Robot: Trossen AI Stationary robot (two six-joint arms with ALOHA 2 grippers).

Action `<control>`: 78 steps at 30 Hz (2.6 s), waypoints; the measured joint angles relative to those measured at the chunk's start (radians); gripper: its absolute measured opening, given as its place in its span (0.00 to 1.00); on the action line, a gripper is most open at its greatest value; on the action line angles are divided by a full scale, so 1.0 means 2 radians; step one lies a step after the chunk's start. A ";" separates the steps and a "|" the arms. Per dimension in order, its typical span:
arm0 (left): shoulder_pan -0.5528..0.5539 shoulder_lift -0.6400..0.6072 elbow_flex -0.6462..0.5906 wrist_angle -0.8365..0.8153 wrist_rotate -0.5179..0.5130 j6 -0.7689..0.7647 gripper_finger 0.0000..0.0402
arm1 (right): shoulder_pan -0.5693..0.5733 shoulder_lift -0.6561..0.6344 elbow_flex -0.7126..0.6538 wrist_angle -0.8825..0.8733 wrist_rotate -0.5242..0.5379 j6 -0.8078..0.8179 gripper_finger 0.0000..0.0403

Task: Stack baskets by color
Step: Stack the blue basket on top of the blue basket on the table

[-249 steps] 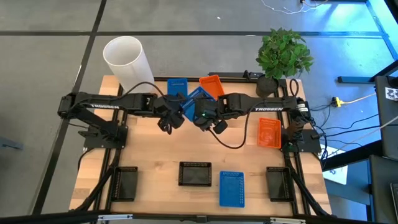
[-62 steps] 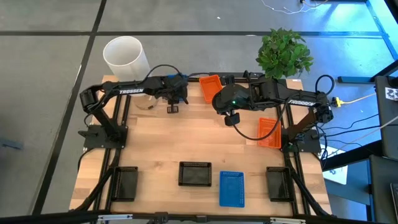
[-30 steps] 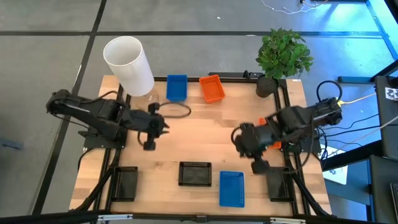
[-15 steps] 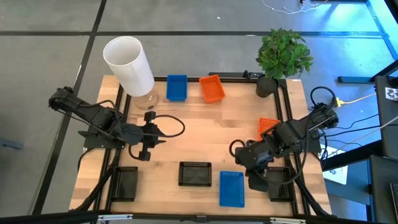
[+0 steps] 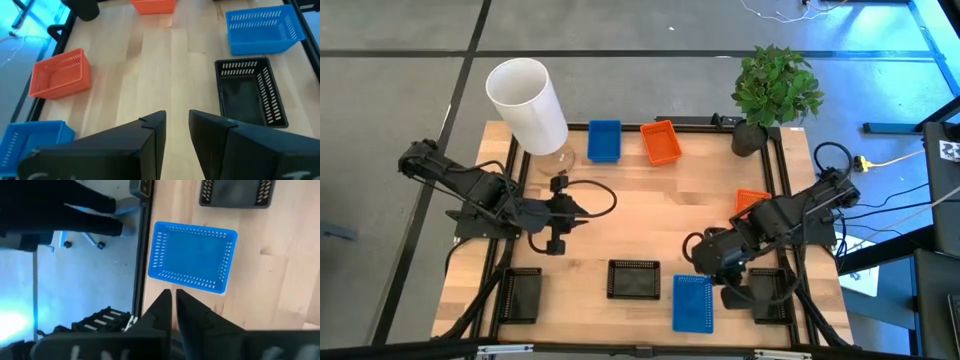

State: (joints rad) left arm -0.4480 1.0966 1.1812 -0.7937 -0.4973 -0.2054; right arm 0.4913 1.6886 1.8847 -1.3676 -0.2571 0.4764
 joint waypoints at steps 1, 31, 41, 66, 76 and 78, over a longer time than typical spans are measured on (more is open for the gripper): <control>0.000 0.000 0.000 0.000 0.000 0.003 0.19 | -0.002 0.002 0.000 -0.001 0.001 0.009 0.09; 0.000 0.000 0.000 0.001 0.006 0.016 0.19 | 0.009 0.151 0.000 -0.024 0.097 -0.108 0.38; 0.000 0.000 0.000 0.001 0.006 0.016 0.19 | -0.008 0.160 -0.006 0.006 0.119 -0.110 0.38; 0.000 0.000 0.000 0.001 0.006 0.017 0.19 | -0.016 0.160 -0.150 0.120 0.094 -0.112 0.38; 0.000 0.000 0.000 0.000 0.006 0.017 0.19 | -0.016 0.160 -0.211 0.191 0.092 -0.136 0.38; 0.000 0.000 0.000 0.001 0.006 0.017 0.19 | -0.016 0.160 -0.220 0.207 0.092 -0.123 0.37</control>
State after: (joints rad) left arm -0.4479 1.0969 1.1812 -0.7925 -0.4854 -0.1719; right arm 0.4583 2.0087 1.4444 -0.9528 -0.0723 0.2299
